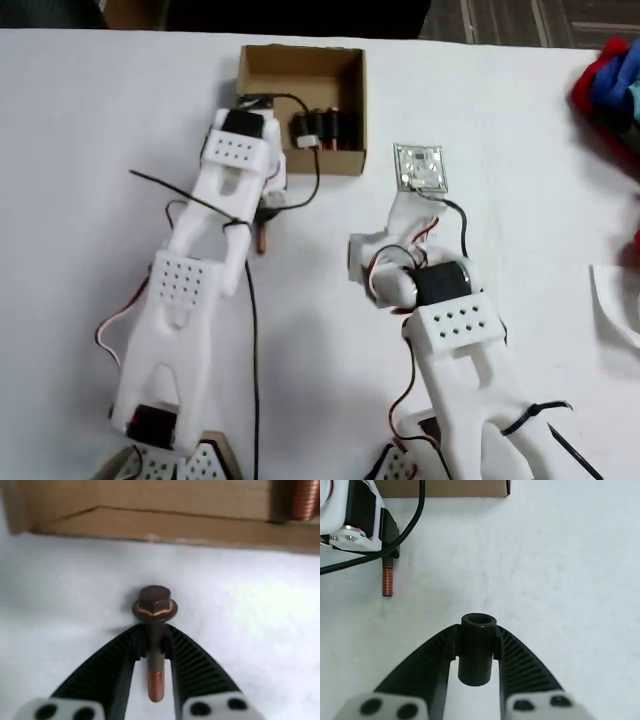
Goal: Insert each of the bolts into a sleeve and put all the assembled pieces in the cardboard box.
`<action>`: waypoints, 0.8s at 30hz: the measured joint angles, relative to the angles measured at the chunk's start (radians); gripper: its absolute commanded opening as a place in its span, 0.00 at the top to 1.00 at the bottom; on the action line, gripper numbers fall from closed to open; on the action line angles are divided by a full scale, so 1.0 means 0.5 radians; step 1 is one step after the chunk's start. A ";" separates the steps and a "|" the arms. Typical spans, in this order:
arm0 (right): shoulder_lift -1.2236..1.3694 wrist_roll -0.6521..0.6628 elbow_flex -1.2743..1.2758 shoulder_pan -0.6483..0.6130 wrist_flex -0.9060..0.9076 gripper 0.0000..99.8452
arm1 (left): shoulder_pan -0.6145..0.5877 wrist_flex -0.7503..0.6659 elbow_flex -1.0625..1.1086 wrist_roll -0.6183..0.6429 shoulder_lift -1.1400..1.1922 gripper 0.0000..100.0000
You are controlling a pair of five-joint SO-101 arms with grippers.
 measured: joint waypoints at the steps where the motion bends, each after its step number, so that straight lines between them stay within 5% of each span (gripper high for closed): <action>1: 0.000 0.000 0.000 0.000 0.000 0.98 | 0.000 0.000 0.003 -0.003 0.003 0.97; 17: 0.000 0.000 0.000 0.000 0.000 0.98 | -0.003 -0.150 0.046 0.009 0.003 0.97; 24: 0.000 0.000 0.000 0.000 0.000 0.98 | -0.015 -0.150 0.046 0.000 0.003 0.85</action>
